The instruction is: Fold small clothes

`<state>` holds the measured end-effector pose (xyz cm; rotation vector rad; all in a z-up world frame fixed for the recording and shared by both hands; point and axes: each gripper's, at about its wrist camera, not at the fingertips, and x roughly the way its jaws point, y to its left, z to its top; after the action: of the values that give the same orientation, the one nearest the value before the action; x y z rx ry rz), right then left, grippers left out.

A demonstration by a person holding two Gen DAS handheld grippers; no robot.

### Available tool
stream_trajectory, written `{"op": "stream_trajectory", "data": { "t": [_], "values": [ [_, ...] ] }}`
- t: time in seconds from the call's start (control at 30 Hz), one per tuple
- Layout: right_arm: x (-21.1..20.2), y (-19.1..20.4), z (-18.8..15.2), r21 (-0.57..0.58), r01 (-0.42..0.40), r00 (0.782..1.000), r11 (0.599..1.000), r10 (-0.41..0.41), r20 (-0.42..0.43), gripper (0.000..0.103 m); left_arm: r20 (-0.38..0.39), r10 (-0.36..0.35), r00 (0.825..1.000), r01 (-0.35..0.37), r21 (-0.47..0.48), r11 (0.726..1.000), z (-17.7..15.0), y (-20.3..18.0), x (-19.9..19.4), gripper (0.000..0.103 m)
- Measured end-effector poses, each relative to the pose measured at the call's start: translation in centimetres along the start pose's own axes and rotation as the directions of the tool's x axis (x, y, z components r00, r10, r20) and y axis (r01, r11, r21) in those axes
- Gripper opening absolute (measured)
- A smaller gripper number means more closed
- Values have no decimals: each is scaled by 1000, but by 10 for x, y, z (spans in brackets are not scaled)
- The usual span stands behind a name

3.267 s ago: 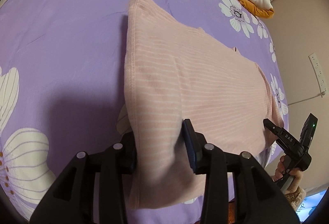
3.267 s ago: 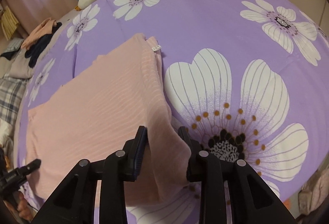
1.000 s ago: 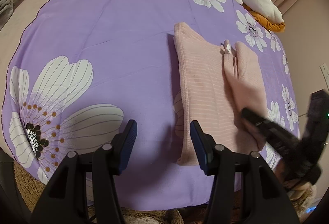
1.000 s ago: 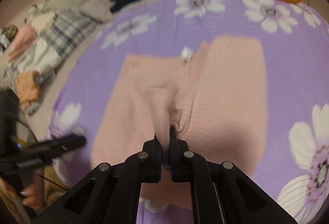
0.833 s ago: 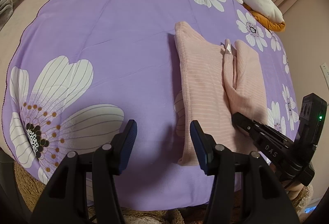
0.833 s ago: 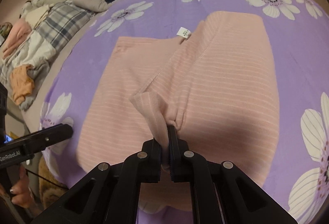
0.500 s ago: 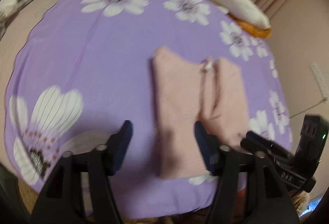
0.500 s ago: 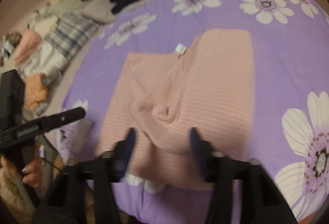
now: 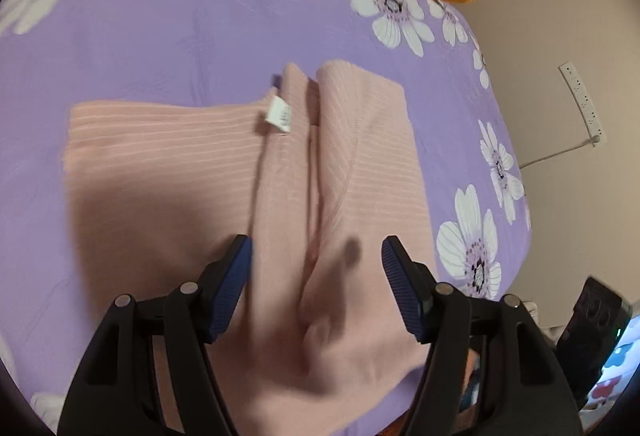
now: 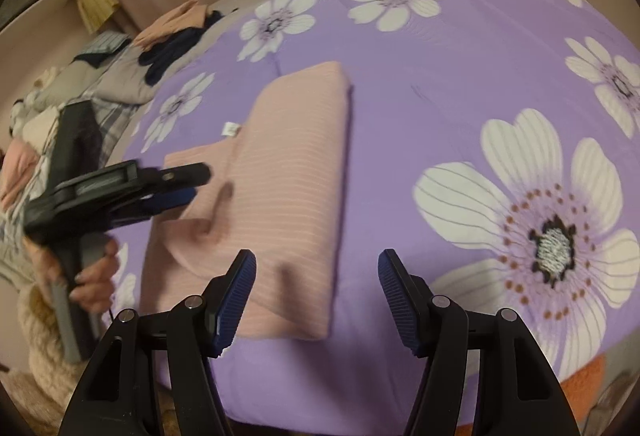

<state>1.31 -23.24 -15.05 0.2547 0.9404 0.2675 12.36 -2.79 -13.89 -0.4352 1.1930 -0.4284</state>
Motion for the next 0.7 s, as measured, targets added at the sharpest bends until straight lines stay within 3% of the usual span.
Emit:
{"op": "stream_trajectory", "data": {
  "t": [0.1,0.17,0.3,0.57,0.7],
  "values": [
    [0,-8,-2,21,7,1000,1000,-6,-2,64,-19,-29,999,29,-14,999,11,0,16,55],
    [1,-12,-4,29,11,1000,1000,-11,-7,64,-33,-31,999,30,-29,999,14,1,24,38],
    [5,-15,-5,39,10,1000,999,-9,-17,64,1,9,1000,-9,-22,1000,10,-3,23,16],
    [7,-11,-3,31,5,1000,999,-4,-20,64,134,0,991,-1,9,1000,-2,-22,-39,12],
    [9,-7,0,16,1,1000,1000,-1,-19,64,193,42,980,-48,29,998,-15,-20,-68,12]
  ]
}}
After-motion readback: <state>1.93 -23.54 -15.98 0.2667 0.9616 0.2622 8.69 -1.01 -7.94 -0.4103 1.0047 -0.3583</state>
